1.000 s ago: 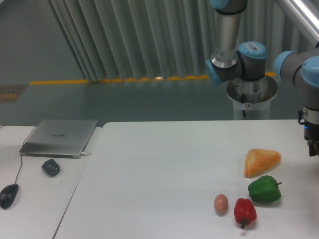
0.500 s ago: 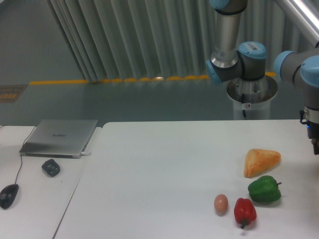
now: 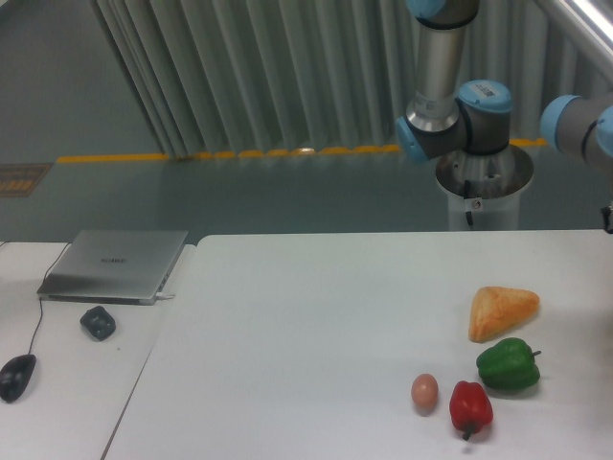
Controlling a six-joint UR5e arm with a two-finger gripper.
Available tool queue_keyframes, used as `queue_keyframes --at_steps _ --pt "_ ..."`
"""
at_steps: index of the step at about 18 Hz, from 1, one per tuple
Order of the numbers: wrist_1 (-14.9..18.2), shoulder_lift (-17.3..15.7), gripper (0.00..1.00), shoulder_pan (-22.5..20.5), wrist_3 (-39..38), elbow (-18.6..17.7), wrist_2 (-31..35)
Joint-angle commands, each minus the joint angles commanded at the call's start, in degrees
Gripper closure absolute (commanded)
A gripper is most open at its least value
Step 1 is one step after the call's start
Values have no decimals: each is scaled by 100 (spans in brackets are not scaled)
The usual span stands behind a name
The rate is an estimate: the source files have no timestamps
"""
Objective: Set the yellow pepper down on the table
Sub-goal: 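Raise the gripper up and away from the table out of view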
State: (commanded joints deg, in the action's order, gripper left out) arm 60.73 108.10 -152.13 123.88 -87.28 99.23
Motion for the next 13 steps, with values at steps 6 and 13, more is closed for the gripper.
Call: queue_keyframes --at_steps 6,13 --pt "-35 562 0 -379 2122 440 0" --pt "-185 809 0 -502 2105 308 176"
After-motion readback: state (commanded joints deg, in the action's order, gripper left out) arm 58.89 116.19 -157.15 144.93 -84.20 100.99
